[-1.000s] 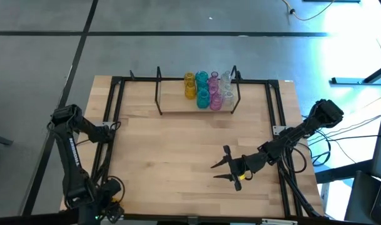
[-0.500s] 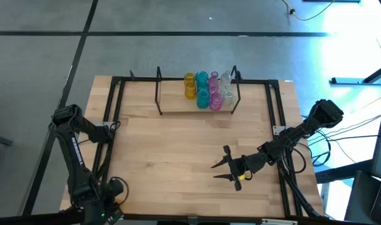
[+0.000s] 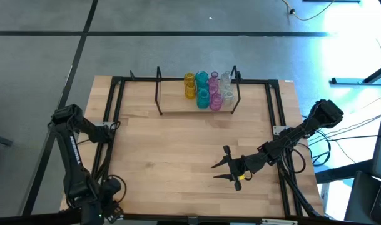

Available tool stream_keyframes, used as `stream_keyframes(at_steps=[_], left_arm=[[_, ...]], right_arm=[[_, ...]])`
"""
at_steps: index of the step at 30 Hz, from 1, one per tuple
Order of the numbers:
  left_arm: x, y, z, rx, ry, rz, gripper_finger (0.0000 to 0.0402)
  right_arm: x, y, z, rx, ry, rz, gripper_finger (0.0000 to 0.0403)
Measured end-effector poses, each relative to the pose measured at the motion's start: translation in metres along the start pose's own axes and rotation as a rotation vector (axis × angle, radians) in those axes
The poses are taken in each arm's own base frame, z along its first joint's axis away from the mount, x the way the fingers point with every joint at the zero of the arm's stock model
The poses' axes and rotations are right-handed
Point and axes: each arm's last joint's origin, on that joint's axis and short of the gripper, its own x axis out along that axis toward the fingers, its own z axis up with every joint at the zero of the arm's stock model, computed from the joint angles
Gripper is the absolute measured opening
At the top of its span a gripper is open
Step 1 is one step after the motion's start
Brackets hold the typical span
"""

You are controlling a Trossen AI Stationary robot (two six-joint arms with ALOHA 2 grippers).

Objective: Sort vases onto shelf
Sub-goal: Put the yellow vase aligned with the other yellow vase on the shelf

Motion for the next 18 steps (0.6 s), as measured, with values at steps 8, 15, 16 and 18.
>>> stream_keyframes(at_steps=[8,15,16,18], left_arm=[[0.017,-0.004,-0.006,0.072,0.018,0.034,0.0197],[0.021,-0.005,-0.007,0.069,0.012,0.032,0.0197],[0.021,-0.004,-0.008,0.063,0.012,0.034,0.0197],[0.021,-0.004,-0.009,0.057,0.01,0.033,0.0197]], right_arm=[[0.0,0.0,0.0,0.0,0.0,0.0,0.0167],[0.0,0.0,0.0,-0.001,0.002,0.0,0.0167],[0.0,0.0,0.0,-0.001,0.003,0.0,0.0167],[0.0,0.0,-0.001,-0.003,0.01,0.0,0.0167]])
